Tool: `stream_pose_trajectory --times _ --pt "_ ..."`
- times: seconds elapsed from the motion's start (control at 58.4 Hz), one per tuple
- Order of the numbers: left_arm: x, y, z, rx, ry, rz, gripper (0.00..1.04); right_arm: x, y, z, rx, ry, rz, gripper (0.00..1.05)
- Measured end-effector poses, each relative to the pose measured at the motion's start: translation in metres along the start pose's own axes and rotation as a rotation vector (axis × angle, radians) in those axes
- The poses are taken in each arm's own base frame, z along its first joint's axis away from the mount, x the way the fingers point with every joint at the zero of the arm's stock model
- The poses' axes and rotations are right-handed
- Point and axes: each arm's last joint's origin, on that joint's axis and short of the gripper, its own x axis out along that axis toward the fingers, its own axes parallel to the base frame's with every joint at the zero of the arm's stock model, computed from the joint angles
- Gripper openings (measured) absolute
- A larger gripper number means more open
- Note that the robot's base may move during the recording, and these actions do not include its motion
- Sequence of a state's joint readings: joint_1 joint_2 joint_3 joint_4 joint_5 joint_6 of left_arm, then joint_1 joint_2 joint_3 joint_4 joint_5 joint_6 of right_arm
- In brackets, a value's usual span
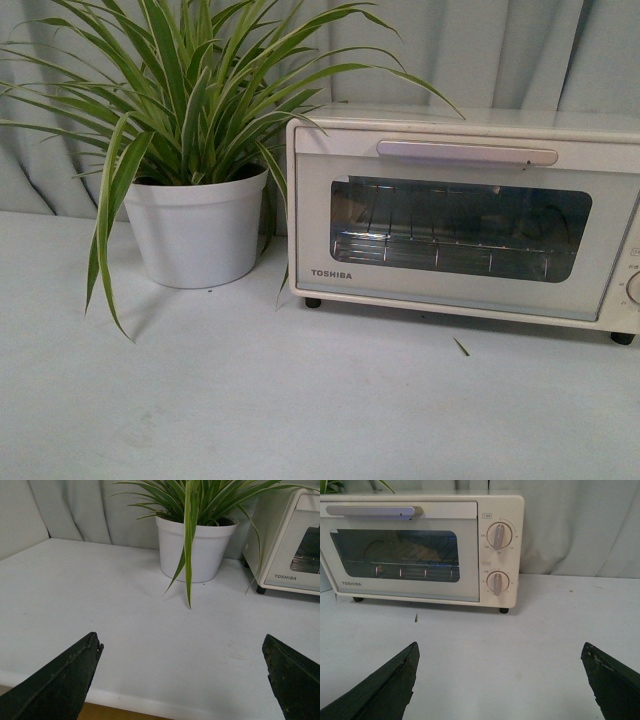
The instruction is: Open oven
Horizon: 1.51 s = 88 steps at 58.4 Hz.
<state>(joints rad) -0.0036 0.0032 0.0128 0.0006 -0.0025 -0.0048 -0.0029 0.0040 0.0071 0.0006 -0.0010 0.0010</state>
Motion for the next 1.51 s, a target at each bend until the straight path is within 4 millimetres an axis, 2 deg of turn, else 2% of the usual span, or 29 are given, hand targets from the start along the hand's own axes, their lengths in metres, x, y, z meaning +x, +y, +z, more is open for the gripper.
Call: stream_pose_trajectory --times 0.599,0.719,0.839,0.976,1.13,1.318,1.507 --pt "0.0 0.0 0.0 -0.004 0.006 0.016 0.98 0.0 0.0 0.0 0.0 0.0 0.0 0.95" --pt "0.004 -0.004 -0.005 -0.101 0.109 0.18 0.98 0.0 0.0 0.0 0.0 0.0 0.0 0.95" --pt "0.012 -0.02 0.006 -0.258 0.153 0.092 0.98 0.0 0.0 0.0 0.0 0.0 0.0 0.95" --pt "0.043 -0.045 0.023 -0.532 0.256 -0.04 0.98 0.0 0.0 0.0 0.0 0.0 0.0 0.95" --pt "0.079 -0.067 0.019 -0.694 0.38 -0.066 0.98 0.0 0.0 0.0 0.0 0.0 0.0 0.95" --pt "0.124 -0.096 0.003 -0.775 0.479 -0.081 0.98 0.0 0.0 0.0 0.0 0.0 0.0 0.95" --pt "0.149 -0.116 -0.009 -0.792 0.537 -0.072 0.98 0.0 0.0 0.0 0.0 0.0 0.0 0.95"
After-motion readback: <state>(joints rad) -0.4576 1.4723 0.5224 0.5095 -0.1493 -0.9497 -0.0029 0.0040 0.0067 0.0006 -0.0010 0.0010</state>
